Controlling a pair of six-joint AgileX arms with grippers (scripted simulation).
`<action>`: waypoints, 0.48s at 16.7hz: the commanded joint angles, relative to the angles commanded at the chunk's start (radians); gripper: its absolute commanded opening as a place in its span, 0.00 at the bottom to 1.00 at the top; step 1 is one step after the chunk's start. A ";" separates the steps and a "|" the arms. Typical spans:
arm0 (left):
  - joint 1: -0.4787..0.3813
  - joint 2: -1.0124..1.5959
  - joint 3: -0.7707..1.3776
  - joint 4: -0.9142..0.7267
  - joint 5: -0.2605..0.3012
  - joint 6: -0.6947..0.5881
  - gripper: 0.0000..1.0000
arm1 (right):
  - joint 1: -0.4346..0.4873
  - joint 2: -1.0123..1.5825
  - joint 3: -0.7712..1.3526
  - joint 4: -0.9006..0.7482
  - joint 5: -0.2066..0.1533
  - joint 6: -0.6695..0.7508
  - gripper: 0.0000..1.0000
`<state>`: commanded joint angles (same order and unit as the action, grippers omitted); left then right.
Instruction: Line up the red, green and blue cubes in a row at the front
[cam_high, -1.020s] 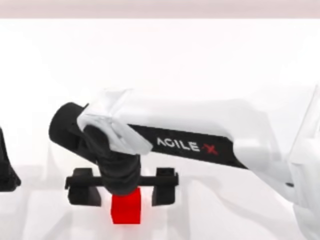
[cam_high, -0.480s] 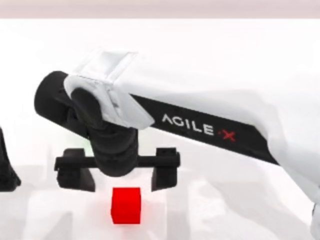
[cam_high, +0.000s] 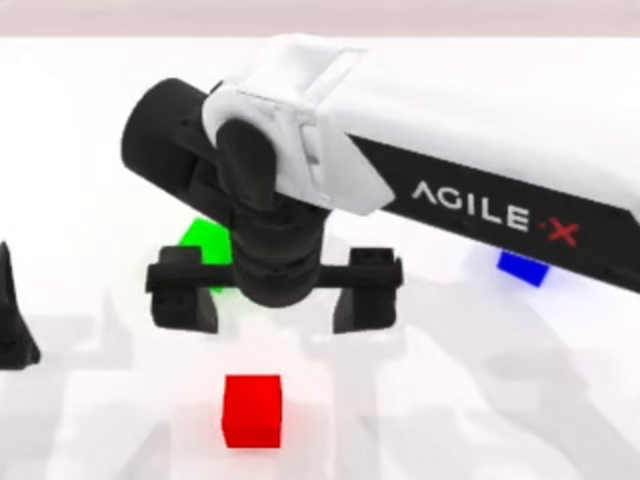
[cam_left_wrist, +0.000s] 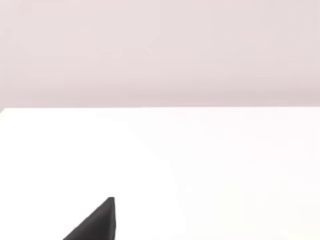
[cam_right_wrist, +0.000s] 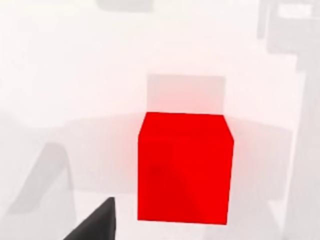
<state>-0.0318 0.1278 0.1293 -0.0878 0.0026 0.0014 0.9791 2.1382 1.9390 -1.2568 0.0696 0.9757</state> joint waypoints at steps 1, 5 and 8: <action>-0.010 0.048 0.048 -0.031 0.000 0.001 1.00 | -0.026 -0.061 -0.049 0.031 0.014 -0.030 1.00; -0.066 0.354 0.319 -0.208 -0.001 0.006 1.00 | -0.171 -0.411 -0.323 0.199 0.070 -0.189 1.00; -0.114 0.655 0.548 -0.368 -0.002 0.011 1.00 | -0.310 -0.748 -0.597 0.359 0.100 -0.336 1.00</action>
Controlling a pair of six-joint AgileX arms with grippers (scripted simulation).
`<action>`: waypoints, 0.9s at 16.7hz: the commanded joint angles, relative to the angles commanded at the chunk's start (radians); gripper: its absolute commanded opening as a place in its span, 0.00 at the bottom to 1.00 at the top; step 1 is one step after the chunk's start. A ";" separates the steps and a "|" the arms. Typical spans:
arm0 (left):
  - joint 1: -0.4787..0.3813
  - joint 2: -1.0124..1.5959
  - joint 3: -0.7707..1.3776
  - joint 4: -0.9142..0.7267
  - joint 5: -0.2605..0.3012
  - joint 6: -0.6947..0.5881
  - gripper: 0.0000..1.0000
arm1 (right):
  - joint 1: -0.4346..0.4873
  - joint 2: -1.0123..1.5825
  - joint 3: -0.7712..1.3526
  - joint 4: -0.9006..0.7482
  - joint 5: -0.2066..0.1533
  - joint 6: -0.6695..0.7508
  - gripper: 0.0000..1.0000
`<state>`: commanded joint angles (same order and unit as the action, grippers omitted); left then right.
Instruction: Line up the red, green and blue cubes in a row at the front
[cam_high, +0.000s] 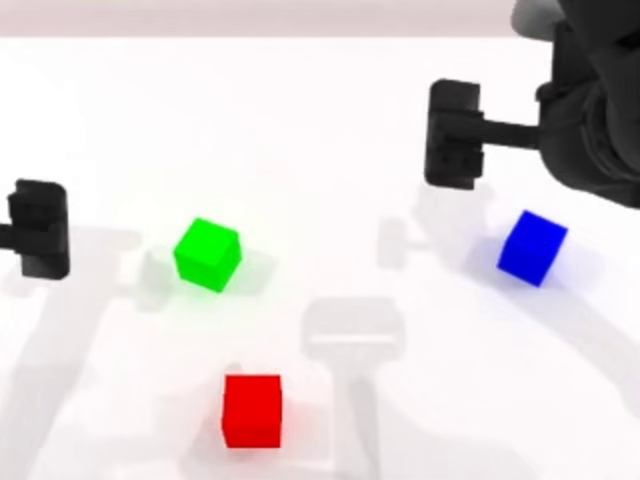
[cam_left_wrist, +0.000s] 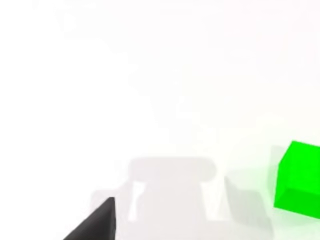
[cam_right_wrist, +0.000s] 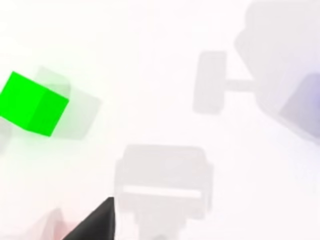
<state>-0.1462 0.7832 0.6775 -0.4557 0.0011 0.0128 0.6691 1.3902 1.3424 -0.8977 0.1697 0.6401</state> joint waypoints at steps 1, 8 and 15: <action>-0.017 0.111 0.080 -0.058 0.000 0.002 1.00 | -0.050 -0.118 -0.100 0.057 0.006 -0.052 1.00; -0.135 0.806 0.599 -0.443 0.001 0.015 1.00 | -0.381 -0.849 -0.783 0.462 -0.019 -0.387 1.00; -0.219 1.254 0.995 -0.693 0.002 0.022 1.00 | -0.606 -1.288 -1.239 0.805 -0.128 -0.598 1.00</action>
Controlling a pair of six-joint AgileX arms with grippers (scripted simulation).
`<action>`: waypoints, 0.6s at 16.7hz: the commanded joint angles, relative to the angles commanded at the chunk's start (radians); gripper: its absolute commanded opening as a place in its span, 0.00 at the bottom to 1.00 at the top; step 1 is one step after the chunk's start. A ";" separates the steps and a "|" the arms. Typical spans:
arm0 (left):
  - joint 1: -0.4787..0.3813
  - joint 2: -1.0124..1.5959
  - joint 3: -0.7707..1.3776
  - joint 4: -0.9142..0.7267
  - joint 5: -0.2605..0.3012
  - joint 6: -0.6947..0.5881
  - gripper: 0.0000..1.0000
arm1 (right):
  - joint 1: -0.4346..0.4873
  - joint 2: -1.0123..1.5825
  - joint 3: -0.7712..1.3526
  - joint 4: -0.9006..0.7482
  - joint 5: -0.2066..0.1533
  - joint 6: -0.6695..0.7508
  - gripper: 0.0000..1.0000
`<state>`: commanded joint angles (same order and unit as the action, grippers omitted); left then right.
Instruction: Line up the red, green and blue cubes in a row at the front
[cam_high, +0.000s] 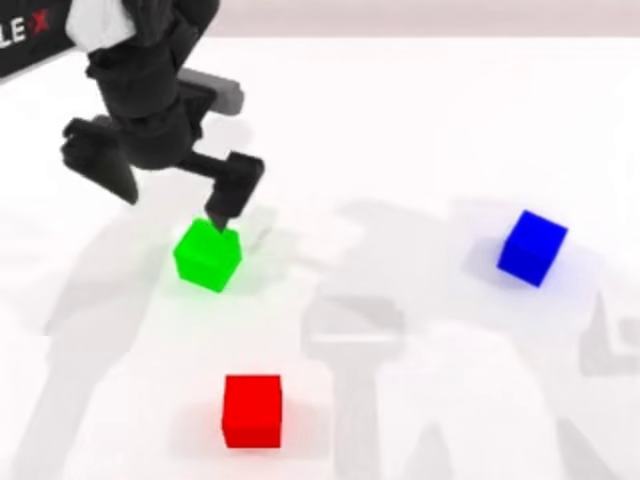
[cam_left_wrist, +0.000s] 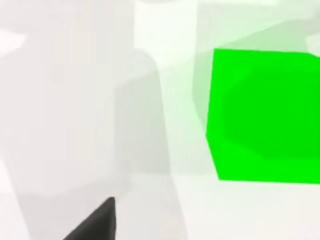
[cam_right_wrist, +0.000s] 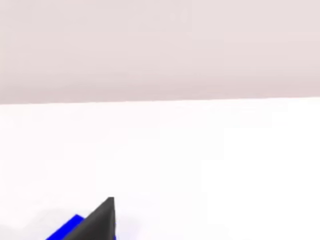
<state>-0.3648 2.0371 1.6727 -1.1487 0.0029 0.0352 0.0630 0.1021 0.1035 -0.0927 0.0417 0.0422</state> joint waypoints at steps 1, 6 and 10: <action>-0.007 0.038 0.035 -0.020 0.000 0.000 1.00 | -0.019 -0.039 -0.037 0.032 -0.014 -0.015 1.00; -0.020 0.105 0.103 -0.057 0.000 0.001 1.00 | -0.053 -0.102 -0.104 0.093 -0.042 -0.042 1.00; -0.016 0.109 0.103 -0.054 0.000 0.002 1.00 | -0.053 -0.102 -0.104 0.093 -0.042 -0.042 1.00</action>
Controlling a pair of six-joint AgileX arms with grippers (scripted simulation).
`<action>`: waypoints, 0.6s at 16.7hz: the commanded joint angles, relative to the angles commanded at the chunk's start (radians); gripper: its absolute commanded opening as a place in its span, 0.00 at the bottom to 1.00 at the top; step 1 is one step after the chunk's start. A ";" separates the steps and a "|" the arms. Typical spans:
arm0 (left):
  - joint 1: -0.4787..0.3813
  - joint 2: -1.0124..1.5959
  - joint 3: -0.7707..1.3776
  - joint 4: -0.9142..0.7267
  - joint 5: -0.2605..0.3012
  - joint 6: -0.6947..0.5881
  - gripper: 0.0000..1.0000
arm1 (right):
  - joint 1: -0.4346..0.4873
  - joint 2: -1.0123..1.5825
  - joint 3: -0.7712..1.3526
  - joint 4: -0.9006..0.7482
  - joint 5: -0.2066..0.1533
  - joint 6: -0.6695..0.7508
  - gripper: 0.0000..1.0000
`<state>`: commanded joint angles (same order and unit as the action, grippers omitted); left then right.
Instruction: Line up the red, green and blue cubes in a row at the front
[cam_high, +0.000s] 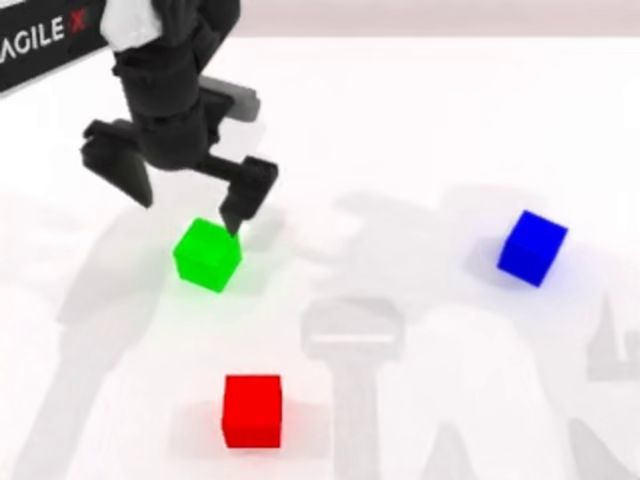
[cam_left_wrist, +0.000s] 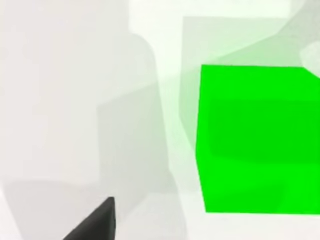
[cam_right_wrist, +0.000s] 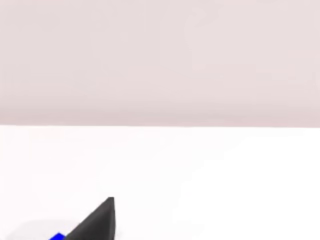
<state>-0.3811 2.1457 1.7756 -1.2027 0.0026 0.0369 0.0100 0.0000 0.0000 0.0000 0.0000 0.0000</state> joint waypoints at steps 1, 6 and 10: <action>-0.001 0.003 -0.011 0.014 0.000 0.001 1.00 | 0.000 0.000 0.000 0.000 0.000 0.000 1.00; -0.002 0.054 -0.137 0.203 0.001 0.002 1.00 | 0.000 0.000 0.000 0.000 0.000 0.000 1.00; -0.002 0.080 -0.191 0.273 0.001 0.002 1.00 | 0.000 0.000 0.000 0.000 0.000 0.000 1.00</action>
<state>-0.3832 2.2258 1.5845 -0.9295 0.0033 0.0391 0.0100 0.0000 0.0000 0.0000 0.0000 0.0000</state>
